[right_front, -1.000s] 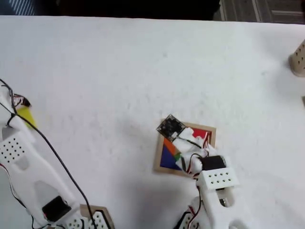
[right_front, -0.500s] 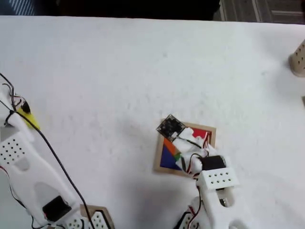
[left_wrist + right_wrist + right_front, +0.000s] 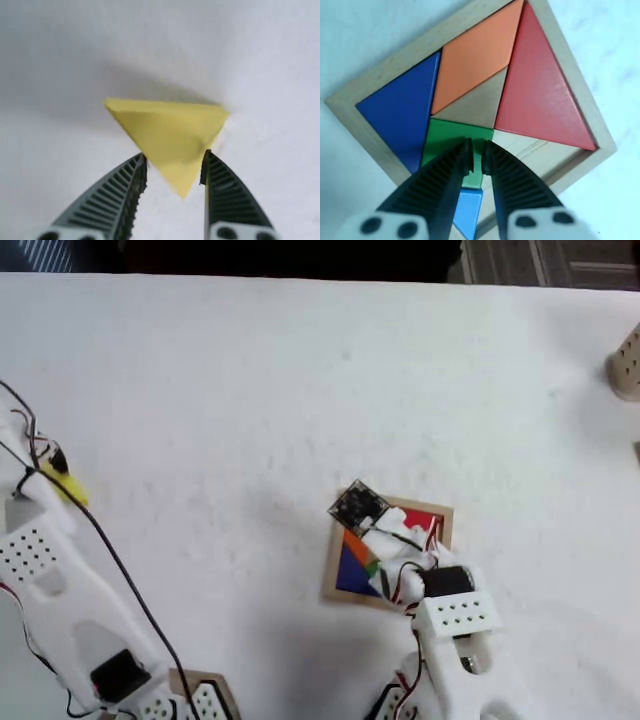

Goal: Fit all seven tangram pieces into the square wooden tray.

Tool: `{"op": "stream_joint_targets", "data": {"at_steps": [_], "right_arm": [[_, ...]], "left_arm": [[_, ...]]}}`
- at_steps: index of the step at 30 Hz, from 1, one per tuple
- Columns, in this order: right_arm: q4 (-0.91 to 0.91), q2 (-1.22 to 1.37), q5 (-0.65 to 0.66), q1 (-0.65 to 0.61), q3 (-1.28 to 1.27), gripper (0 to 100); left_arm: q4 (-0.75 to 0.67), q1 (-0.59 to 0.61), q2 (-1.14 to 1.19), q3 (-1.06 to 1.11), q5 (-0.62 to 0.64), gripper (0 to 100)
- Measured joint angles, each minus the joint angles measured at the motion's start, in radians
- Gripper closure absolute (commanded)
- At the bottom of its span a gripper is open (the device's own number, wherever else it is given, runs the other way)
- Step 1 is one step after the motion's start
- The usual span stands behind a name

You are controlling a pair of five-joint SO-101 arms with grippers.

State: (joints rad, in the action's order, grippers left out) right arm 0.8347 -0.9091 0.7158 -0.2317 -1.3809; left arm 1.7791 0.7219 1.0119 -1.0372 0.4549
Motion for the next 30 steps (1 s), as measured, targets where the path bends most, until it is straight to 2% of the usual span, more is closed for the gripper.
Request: {"op": "stream_joint_targets", "data": {"at_steps": [12,25,30], "right_arm": [[0.000,0.000,0.000,0.000,0.000,95.4],[0.000,0.000,0.000,0.000,0.000,95.4],[0.000,0.000,0.000,0.000,0.000,95.4]], "left_arm": [[-0.087,-0.127,-0.008,0.000,0.000,82],[-0.282,-0.173,-0.008,0.000,0.018,82],[-0.310,-0.203,-0.008,0.000,0.018,82]]}}
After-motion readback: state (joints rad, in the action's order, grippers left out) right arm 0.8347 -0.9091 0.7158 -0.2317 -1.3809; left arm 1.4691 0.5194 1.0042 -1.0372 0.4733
